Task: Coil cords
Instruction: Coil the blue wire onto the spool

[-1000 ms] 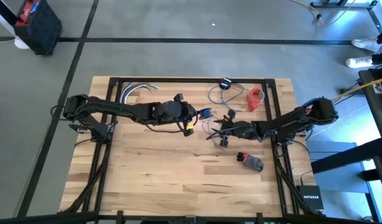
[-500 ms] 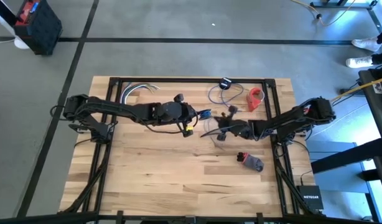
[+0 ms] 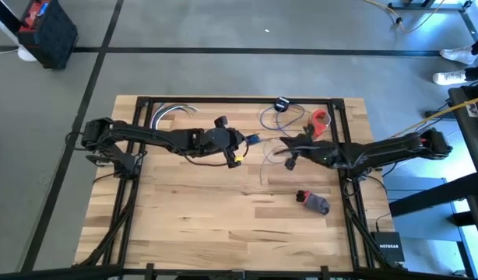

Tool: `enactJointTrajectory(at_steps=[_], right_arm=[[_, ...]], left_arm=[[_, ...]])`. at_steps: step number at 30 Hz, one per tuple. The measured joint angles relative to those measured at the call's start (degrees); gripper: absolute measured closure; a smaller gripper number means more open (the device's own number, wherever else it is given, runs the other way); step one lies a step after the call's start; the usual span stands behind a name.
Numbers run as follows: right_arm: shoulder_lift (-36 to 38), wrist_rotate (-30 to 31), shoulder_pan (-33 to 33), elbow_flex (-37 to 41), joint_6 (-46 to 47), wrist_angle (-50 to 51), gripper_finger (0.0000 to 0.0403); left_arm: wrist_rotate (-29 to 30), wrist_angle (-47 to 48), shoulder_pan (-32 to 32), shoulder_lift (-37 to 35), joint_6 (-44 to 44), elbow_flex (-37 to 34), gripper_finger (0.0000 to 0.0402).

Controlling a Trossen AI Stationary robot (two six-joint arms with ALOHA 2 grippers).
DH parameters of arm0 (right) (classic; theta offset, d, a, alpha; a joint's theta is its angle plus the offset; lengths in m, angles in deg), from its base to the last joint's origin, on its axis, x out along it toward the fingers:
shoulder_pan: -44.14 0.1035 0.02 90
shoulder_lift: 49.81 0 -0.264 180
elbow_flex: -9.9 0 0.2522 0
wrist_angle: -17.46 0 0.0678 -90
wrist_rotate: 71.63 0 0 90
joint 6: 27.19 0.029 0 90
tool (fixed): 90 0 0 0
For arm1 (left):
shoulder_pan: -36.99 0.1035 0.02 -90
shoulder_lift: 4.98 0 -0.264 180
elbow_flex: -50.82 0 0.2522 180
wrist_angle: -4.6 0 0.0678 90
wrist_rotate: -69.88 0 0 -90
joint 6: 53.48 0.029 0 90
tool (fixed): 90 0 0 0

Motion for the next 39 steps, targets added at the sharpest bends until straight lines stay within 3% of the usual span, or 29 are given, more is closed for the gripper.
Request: enactJointTrajectory(at_steps=[5,13,19,28,39], right_arm=[[3.4,-3.8,0.0,-0.3,2.8,-2.2,0.0400],[0.3,-11.8,0.0,-2.1,5.5,-9.5,0.0401],[-4.6,-12.7,-0.1,-3.3,5.7,-13.3,0.0401],[-15.5,-15.8,-0.1,-3.4,6.8,-27.7,0.0400],[-27.1,-13.9,-0.1,-10.3,2.2,-28.0,0.0400]], left_arm=[[1.9,-1.9,1.2,3.9,3.4,0.0,0.0400],[4.3,-3.5,2.4,8.8,6.4,2.8,0.0400],[4.3,-4.9,2.3,10.9,7.3,4.6,0.0400],[4.1,-4.7,2.2,11.1,6.6,4.7,0.0400],[2.2,-5.3,1.4,10.9,5.5,4.7,0.0400]])
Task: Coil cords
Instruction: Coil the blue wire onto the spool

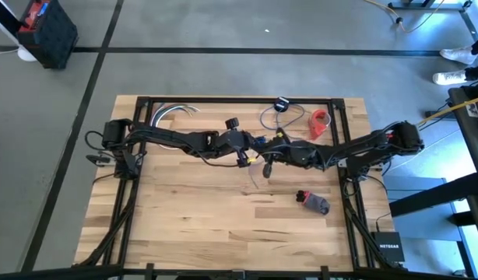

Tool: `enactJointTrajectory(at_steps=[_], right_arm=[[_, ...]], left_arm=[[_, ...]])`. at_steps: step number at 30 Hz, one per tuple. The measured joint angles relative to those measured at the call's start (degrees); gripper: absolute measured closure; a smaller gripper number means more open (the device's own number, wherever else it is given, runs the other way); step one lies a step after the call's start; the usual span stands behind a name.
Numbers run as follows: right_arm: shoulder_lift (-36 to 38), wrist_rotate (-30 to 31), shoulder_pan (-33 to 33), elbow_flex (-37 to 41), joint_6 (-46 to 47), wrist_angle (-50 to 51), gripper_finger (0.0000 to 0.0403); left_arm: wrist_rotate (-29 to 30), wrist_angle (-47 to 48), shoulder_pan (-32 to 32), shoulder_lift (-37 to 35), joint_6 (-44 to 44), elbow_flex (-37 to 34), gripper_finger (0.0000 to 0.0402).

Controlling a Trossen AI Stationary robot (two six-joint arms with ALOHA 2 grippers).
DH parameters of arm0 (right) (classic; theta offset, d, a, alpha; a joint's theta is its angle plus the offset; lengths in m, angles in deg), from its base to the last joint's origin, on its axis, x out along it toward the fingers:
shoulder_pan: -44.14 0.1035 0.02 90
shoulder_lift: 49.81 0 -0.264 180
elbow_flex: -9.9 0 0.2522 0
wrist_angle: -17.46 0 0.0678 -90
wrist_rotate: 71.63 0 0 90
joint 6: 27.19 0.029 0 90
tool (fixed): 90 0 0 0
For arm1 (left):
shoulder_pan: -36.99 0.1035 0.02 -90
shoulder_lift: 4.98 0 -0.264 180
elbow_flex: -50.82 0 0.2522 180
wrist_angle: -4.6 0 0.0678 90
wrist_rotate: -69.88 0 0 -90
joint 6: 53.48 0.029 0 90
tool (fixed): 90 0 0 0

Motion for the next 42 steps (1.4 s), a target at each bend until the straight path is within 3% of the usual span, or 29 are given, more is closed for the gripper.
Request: enactJointTrajectory(at_steps=[10,15,20,25,30,35,38,42], right_arm=[[-2.6,3.1,0.2,-0.5,-2.5,5.2,0.0400],[-2.6,6.0,0.2,-0.6,-2.7,11.5,0.0400],[-2.5,5.2,0.2,-0.9,-1.2,16.2,0.0392],[0.0,6.5,0.0,-0.1,-2.7,22.0,0.0330],[8.7,5.4,0.1,-0.5,-1.6,34.1,0.0257],[16.5,2.8,0.1,0.8,0.2,44.6,0.0222],[18.2,0.9,0.1,5.9,-3.6,41.6,0.0218],[15.9,1.9,-0.8,17.1,-8.5,16.5,0.0217]], left_arm=[[-4.6,3.1,-0.2,-0.3,-8.5,3.4,0.0400],[-5.2,4.3,-0.5,-1.0,-9.4,3.4,0.0400],[-6.3,8.3,-1.5,-3.3,-10.0,3.3,0.0400],[-6.0,8.4,-2.5,-4.5,-9.9,3.5,0.0400],[-6.3,9.7,-2.5,-4.2,-9.2,3.4,0.0400],[-6.1,9.7,-2.5,-4.3,-8.9,3.5,0.0400],[-6.1,9.6,-2.5,-4.4,-9.2,3.4,0.0400],[-6.1,9.2,-2.5,-4.6,-9.4,3.4,0.0400]])
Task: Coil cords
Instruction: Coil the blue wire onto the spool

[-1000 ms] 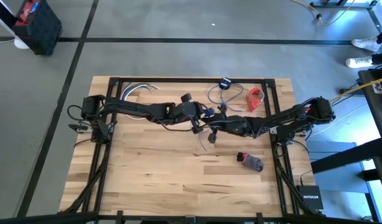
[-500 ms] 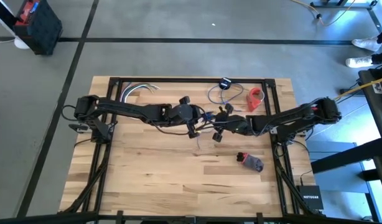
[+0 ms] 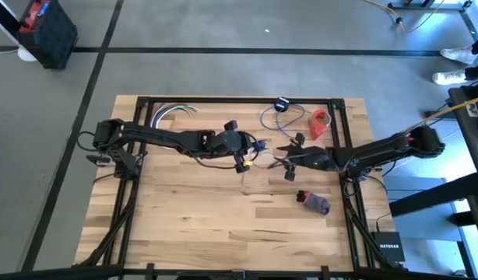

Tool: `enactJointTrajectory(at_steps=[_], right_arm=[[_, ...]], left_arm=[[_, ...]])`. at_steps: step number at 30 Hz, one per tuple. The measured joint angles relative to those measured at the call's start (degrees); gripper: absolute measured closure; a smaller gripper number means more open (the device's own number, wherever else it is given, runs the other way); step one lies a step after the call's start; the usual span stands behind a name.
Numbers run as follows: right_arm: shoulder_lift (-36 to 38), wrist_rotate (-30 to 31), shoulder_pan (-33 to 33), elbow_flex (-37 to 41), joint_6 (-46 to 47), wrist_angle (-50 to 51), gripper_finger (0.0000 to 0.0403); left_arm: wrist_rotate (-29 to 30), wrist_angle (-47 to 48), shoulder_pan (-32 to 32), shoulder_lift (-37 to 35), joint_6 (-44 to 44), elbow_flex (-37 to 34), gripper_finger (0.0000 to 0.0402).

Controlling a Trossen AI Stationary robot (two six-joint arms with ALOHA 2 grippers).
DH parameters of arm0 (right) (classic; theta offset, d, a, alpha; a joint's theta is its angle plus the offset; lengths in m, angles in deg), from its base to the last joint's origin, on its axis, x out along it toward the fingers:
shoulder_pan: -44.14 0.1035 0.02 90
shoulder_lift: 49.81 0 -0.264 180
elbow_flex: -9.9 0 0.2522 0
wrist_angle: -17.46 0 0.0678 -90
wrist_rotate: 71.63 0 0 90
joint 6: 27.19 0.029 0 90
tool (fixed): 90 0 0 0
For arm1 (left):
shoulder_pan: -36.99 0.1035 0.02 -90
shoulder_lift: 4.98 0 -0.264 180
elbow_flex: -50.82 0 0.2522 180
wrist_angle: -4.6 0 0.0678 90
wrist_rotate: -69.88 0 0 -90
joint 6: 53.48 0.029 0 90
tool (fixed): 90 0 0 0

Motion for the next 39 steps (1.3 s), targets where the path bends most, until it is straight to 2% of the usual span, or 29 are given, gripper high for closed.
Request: enactJointTrajectory(at_steps=[3,6,11,17,21,24,29,33,35,39], right_arm=[[-5.1,0.0,-2.0,5.8,-0.6,-19.5,0.0217],[-10.2,-1.4,-4.7,6.7,-2.1,-27.4,0.0217],[-18.4,-6.4,-8.3,2.5,-6.1,-28.3,0.0217],[-25.8,-7.7,-8.9,-3.7,-11.0,-28.1,0.0217],[-27.9,-7.7,-8.9,-5.6,-12.4,-28.0,0.0220],[-28.0,-7.7,-8.9,-5.8,-13.1,-29.1,0.0243],[-28.0,-8.1,-8.9,-5.9,-14.2,-30.9,0.0316],[-28.0,-2.2,-8.9,-5.9,-15.5,-28.9,0.0382],[-28.0,2.0,-8.9,-5.9,-15.5,-28.3,0.0394],[-25.1,2.9,-8.9,-5.9,-14.6,-21.9,0.0383]], left_arm=[[0.1,-0.4,0.0,0.0,0.0,0.0,0.0400],[0.2,-1.2,0.0,0.0,0.3,0.0,0.0400],[0.2,-1.1,0.0,0.0,0.7,0.0,0.0400],[0.2,-1.0,0.0,0.0,0.8,0.0,0.0400],[0.1,-1.0,0.0,0.0,0.9,0.0,0.0400],[0.1,-1.0,0.0,0.0,0.9,0.0,0.0400],[0.1,-1.0,0.0,0.0,0.9,0.0,0.0400],[0.1,-0.9,0.0,0.0,0.9,0.0,0.0400],[0.2,-0.2,0.0,0.0,0.6,0.0,0.0400],[0.2,1.8,-0.4,0.0,0.7,0.0,0.0400]])
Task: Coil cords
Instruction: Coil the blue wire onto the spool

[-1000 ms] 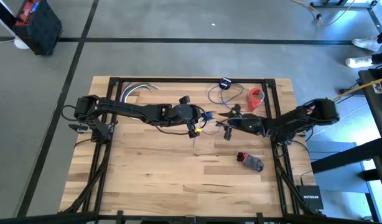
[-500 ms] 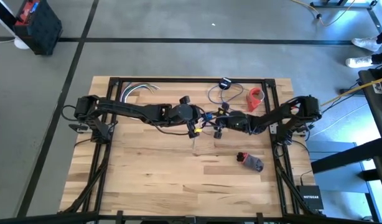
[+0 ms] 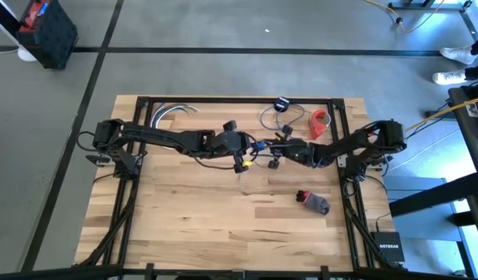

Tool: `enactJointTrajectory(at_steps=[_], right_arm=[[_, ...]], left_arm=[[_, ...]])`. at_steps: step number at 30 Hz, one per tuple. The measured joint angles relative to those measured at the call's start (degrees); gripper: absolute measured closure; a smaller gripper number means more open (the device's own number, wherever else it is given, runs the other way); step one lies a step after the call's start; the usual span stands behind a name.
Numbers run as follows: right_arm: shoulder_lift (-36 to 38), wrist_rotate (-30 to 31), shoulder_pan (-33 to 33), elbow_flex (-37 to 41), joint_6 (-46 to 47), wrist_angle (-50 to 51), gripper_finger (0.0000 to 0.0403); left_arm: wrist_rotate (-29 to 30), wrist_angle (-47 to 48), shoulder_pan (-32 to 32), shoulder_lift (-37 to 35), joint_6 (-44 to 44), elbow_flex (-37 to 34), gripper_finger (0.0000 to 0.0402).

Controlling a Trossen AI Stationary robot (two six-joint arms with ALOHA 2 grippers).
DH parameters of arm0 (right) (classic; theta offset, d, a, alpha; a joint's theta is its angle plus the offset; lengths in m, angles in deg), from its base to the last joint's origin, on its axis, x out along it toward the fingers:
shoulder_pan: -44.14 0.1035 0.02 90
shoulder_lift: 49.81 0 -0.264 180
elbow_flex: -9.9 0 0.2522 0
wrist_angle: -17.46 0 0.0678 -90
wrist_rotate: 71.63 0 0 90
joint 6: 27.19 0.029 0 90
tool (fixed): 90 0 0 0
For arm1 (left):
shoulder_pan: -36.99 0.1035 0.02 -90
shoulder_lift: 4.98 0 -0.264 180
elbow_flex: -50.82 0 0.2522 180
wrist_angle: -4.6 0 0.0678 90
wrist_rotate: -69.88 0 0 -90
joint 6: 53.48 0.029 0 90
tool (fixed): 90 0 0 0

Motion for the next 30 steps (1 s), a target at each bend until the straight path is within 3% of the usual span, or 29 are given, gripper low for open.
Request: enactJointTrajectory(at_steps=[8,13,17,22,30], right_arm=[[16.4,-1.3,0.0,0.0,14.1,21.6,0.0393],[27.8,-10.0,0.0,0.0,23.1,28.2,0.0399],[32.5,-19.3,0.0,0.0,30.9,27.2,0.0398],[32.7,-27.6,0.0,0.1,35.8,19.5,0.0400],[31.9,-28.7,0.0,0.1,38.6,13.3,0.0399]], left_arm=[[0.1,2.9,0.2,0.0,2.6,-0.5,0.0400],[-0.1,1.2,0.9,0.1,4.5,-1.6,0.0400],[0.0,-0.8,1.9,0.9,4.7,-2.3,0.0400],[1.1,-1.9,2.9,3.5,6.9,-2.3,0.0400],[3.6,-5.2,3.0,4.5,9.1,-2.3,0.0400]])
